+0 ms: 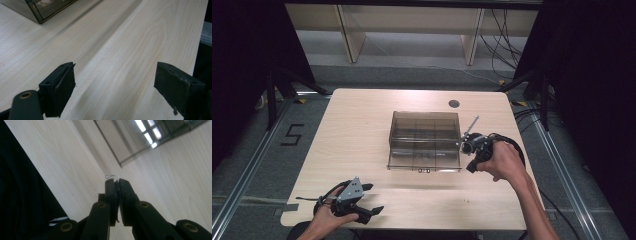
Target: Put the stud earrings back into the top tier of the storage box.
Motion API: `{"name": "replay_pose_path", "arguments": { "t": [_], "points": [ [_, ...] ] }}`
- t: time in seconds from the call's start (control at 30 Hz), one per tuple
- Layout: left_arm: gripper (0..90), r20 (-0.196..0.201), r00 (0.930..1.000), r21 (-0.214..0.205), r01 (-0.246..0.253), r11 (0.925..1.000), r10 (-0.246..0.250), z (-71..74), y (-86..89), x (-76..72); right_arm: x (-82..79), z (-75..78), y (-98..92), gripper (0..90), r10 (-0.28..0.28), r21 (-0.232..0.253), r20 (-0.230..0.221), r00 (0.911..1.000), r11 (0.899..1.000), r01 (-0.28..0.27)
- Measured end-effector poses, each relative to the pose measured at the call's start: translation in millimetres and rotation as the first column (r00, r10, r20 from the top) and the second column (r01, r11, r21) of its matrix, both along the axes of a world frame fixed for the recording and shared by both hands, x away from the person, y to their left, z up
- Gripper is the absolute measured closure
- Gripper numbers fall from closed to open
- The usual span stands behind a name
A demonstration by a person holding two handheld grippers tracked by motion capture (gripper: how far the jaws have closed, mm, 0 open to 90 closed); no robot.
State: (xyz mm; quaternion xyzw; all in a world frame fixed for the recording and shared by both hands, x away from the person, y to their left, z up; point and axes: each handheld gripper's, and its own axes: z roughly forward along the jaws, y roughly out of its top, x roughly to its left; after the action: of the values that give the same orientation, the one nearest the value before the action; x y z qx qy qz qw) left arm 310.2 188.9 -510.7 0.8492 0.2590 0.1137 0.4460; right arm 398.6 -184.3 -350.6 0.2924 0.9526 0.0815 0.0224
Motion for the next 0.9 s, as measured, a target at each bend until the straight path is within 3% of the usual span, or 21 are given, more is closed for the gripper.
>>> {"name": "replay_pose_path", "arguments": {
  "t": [0.07, 0.17, 0.33, 0.37, 0.4, 0.6, 0.7, 0.9],
  "points": [
    [16.4, 0.001, 1.0, 0.011, 0.004, 0.9999, -0.004, 0.3, 0.5, -0.1, 6.9, 1.3, 10.0, 86.9, 0.019, 0.007, 0.012, 0.9997, 1.0, -0.019],
    [16.4, 0.005, 1.0, 0.016, 0.006, 0.9999, -0.006, 0.5, 1.3, 0.7, 18.9, 1.0, 29.2, 86.9, 0.036, -0.007, -0.009, 0.9993, 0.999, -0.036],
    [16.4, -0.01, 0.9999, 0.009, 0.013, 0.9999, -0.013, 1.0, 1.8, 0.6, 31.8, -5.1, 42.5, 86.9, 0.078, -0.013, -0.012, 0.9969, 0.997, -0.078],
    [16.4, 0.014, 0.9996, 0.016, 0.025, 0.9996, -0.026, 1.1, 2.4, 1.9, 33.6, -6.8, 46.1, 86.9, 0.069, -0.019, -0.022, 0.9974, 0.997, -0.07],
    [16.4, -0.006, 0.9999, 0.019, 0.012, 0.9997, -0.012, 0.9, 2.0, 0.9, 37.0, -9.1, 50.5, 86.9, 0.055, -0.034, -0.027, 0.9981, 0.998, -0.056],
    [16.4, -0.004, 0.9999, 0.011, 0.013, 0.9999, -0.012, 0.5, 2.0, 1.0, 50.6, -22.5, 56.6, 86.8, 0.058, -0.062, -0.047, 0.9972, 0.996, -0.06],
    [16.4, -0.003, 1.0, 0.003, 0.008, 1.0, -0.008, 0.4, 1.9, 0.7, 55.0, -26.8, 59.5, 86.8, 0.021, -0.088, -0.066, 0.9976, 0.996, -0.027],
    [16.4, -0.004, 0.9999, 0.012, 0.011, 0.9999, -0.011, 1.1, 2.7, 1.0, 64.6, -38.0, 59.8, 86.7, 0.019, -0.112, -0.077, 0.9968, 0.993, -0.028]
  ]
}}
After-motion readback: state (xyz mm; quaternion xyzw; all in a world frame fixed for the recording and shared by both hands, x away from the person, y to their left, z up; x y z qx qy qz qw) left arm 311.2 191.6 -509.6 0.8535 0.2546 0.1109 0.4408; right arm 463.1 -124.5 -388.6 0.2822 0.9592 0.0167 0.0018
